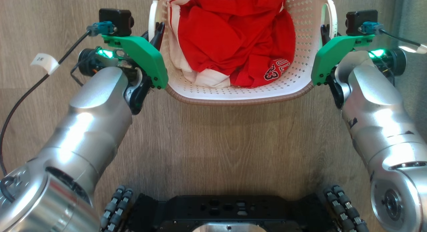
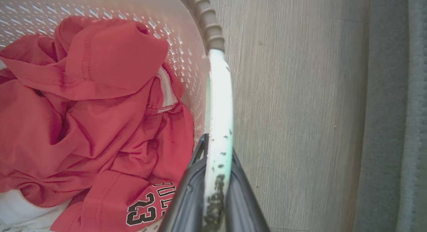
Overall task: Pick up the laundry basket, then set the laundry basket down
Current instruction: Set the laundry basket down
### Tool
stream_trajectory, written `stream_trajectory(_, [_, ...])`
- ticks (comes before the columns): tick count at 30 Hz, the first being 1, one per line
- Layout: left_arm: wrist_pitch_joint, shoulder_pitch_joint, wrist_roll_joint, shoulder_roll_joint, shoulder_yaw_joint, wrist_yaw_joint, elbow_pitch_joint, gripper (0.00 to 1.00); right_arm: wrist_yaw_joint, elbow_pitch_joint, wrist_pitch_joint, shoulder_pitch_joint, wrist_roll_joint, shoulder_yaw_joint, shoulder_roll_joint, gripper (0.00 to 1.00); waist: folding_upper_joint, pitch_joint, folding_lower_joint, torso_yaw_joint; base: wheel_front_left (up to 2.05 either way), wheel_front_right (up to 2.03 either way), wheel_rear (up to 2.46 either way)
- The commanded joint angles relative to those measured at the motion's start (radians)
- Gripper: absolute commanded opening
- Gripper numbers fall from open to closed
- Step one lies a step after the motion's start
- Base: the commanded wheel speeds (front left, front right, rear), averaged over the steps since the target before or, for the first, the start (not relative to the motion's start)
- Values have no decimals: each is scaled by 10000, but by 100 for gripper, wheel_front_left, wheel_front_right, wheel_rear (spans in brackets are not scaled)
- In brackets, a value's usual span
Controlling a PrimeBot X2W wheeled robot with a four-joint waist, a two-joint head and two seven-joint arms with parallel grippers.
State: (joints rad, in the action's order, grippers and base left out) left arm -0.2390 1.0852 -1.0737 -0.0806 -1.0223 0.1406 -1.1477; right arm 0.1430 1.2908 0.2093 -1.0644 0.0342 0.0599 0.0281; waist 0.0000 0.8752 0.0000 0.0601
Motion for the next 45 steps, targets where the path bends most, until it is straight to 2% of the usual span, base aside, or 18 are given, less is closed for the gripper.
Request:
stream_trajectory(1, [-226,-35,36,-619,253,-100,-133,0,-123,0,-126,410,44,-16,226,0,0,7,0,17,0,0,0])
stream_trajectory(11, [-180,-116,-384,-508,-209,-100,-126,0,-123,0,-466,498,-406,-471,223,0,0,107,0,55,0,0,0])
stream_trajectory(25, [-214,-8,-854,-438,-536,-100,-228,0,-123,0,-453,535,-319,-319,222,0,0,190,0,107,0,0,0])
stream_trajectory(37, [-204,28,-1228,-422,-808,-100,-267,0,-123,0,-417,575,-704,-808,222,0,0,168,0,116,0,0,0])
stream_trajectory(38, [-169,32,-1271,-406,-840,-100,-258,8,-123,0,-413,586,-798,-970,222,0,0,166,0,146,0,0,0])
stream_trajectory(39, [-173,56,-1313,-394,-836,-100,-294,60,-123,-42,-302,590,-914,-1210,222,0,0,163,0,176,0,0,0])
stream_trajectory(40, [-180,79,-1328,-367,-850,-100,-304,100,-123,-122,-191,617,-1131,-1469,222,49,0,156,0,213,0,0,0])
stream_trajectory(41, [-184,89,-1339,-329,-882,-100,-288,100,-123,-257,-117,686,-1498,-1801,222,100,0,143,0,267,0,0,0])
stream_trajectory(45, [-200,102,-1450,-311,-922,-100,-296,100,-123,-970,-72,989,-2823,-3217,222,100,0,102,0,235,0,0,0])
